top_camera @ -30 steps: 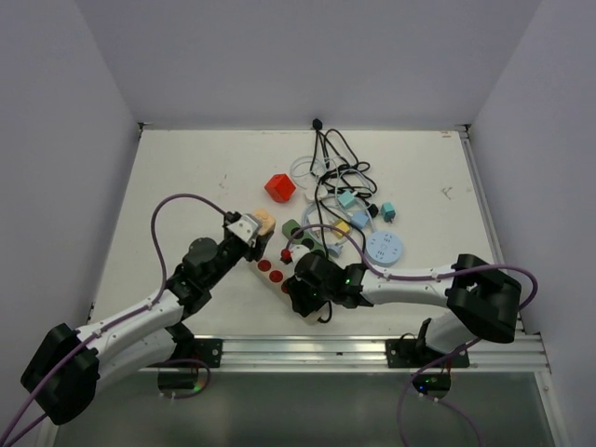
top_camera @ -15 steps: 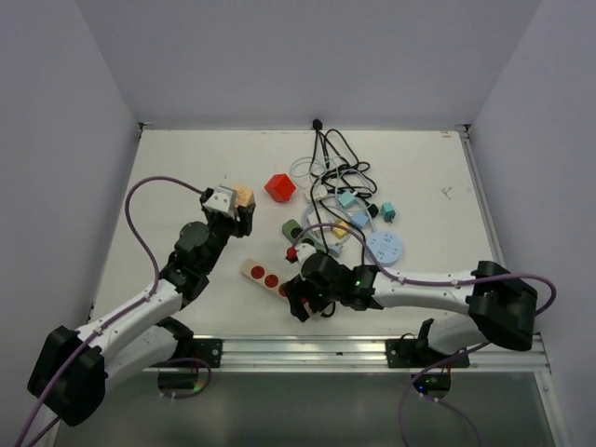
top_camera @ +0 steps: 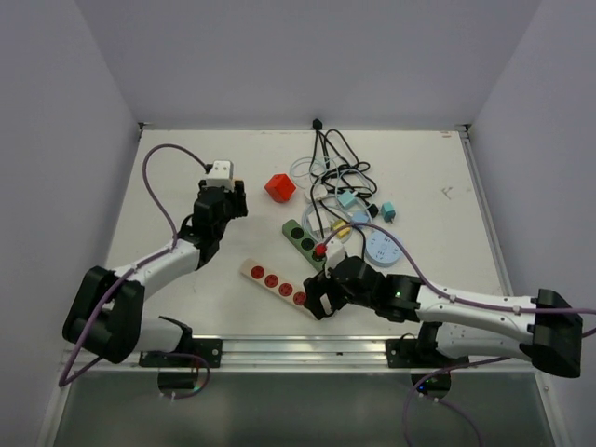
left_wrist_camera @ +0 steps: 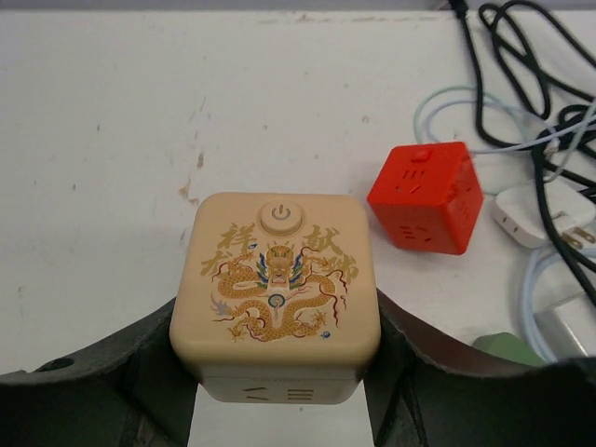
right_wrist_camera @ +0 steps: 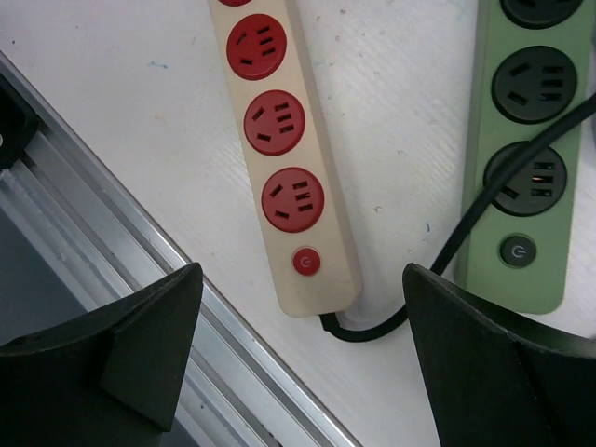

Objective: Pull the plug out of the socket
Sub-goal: Place the plug at the center of the board.

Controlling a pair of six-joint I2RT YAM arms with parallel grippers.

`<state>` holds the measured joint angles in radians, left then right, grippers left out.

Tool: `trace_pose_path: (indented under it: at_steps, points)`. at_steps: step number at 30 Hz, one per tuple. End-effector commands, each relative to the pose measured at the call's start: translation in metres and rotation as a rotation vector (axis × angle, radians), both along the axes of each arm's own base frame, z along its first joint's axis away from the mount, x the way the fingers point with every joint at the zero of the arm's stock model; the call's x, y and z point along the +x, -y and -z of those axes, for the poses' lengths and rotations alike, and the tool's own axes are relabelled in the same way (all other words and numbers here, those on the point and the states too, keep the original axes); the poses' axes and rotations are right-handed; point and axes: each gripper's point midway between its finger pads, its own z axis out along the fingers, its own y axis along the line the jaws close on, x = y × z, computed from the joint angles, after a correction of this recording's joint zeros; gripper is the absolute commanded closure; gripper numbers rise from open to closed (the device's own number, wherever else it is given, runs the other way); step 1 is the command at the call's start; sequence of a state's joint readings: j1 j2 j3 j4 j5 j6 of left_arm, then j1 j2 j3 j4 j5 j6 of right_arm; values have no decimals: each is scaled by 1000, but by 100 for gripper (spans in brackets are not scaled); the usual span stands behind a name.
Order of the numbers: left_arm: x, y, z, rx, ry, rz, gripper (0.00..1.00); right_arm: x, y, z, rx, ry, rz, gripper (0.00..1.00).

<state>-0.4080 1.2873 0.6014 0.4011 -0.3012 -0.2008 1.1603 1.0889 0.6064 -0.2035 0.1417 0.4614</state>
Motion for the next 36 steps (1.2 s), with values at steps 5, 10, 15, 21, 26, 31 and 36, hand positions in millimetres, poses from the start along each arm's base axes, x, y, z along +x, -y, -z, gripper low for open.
trace_pose_path:
  at_steps: [5,10,15,21,26,31,36]
  points:
    - [37,-19,24,-126,-120,-75,93,11,22,-18,36,150,16,8]
    - [38,-8,67,-102,-248,-32,84,20,34,-9,-41,171,51,7]
    - [34,-10,98,-55,-353,-27,73,25,36,-6,-52,177,72,6]
    - [31,-10,97,-55,-351,-21,57,23,34,-7,-26,176,55,6]
    - [31,-10,93,-44,-350,-16,40,21,34,-8,-9,173,52,6]
    - [31,-10,82,-41,-337,-5,28,18,35,-9,5,168,45,6]
    - [32,-10,65,-45,-301,0,14,17,35,-10,15,167,44,5]
